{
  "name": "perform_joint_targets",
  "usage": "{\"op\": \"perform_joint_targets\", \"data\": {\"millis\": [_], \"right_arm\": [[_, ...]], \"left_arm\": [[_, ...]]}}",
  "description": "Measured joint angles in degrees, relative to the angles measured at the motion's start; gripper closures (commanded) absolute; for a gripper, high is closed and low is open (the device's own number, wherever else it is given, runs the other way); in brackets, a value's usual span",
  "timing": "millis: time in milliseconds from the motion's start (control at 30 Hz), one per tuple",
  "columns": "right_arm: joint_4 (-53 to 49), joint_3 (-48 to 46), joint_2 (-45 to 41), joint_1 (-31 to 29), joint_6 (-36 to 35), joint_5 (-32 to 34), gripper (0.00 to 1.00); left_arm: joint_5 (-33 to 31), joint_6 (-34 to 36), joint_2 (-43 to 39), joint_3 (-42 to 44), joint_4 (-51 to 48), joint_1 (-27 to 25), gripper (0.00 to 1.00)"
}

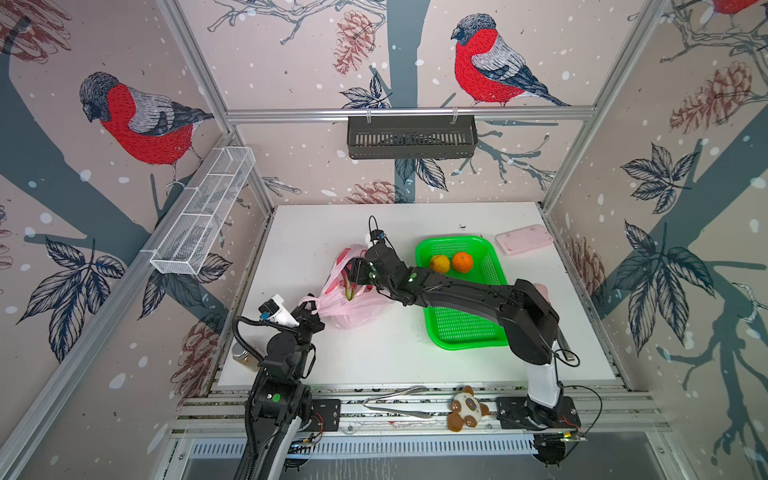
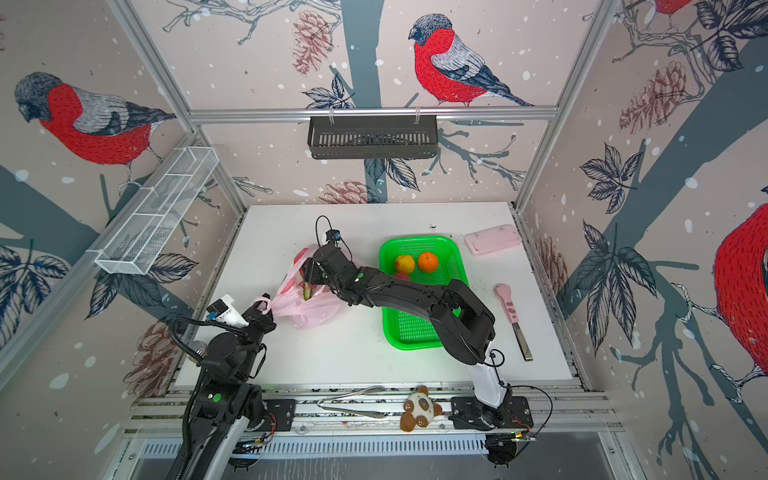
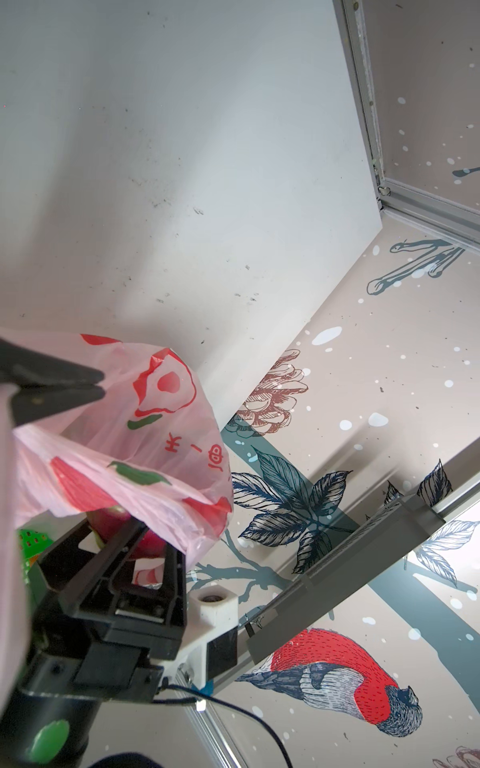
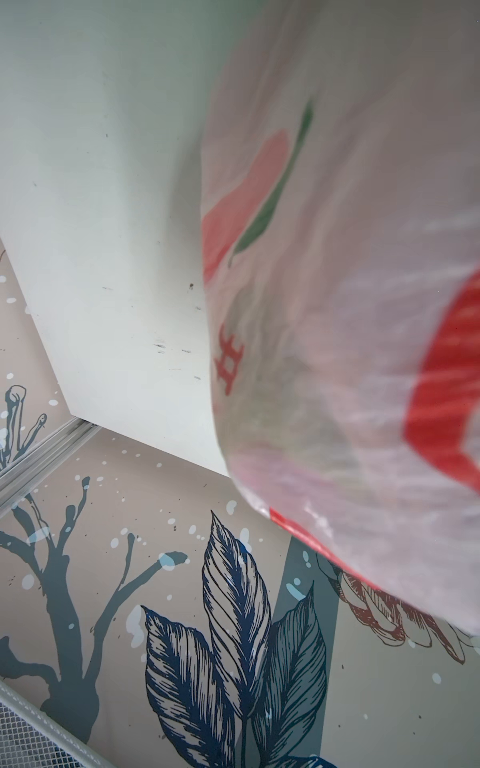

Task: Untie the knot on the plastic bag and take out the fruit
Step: 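Grasp the pink dragon fruit inside the bag with the right gripper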

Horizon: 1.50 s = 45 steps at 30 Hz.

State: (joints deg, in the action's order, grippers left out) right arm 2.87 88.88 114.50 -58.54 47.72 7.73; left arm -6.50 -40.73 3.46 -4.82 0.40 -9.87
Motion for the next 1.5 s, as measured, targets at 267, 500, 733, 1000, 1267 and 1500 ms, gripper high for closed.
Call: {"op": "perform_joint_targets", "data": {"millis": [267,500,733,1000,1267,1500], "right_arm": [[-2.54,0.48,-1.55,2.16,-1.88,0.46,0.78],[-3.67,0.68,-2.49,3.41,-2.89,0.09,0.78],[-3.61,0.55,-3.45,3.72,-2.40,-2.29,0.79],[-2.64,-0.35,-4.09,2.78,-0.79,-3.21,0.79],[-2.40,-0.46,-3.87,1.16,0.50,-3.19,0.79],[-2.78,-0.50,-2.67,-0.26,0.96,-3.39,0.79]], "left_arm": [[-0.15,0.04,-2.45,-0.04,-0.96,0.00,1.00],[-0.35,0.04,-2.40,0.04,-0.90,0.00,1.00],[-0.37,-0.07,-0.17,1.16,0.83,0.00,1.00],[-0.83,-0.90,5.86,1.40,6.58,0.00,1.00],[0.44,-1.25,12.66,0.11,14.14,0.00,1.00],[0.61,-0.83,17.79,-2.38,19.74,0.00,1.00]]}}
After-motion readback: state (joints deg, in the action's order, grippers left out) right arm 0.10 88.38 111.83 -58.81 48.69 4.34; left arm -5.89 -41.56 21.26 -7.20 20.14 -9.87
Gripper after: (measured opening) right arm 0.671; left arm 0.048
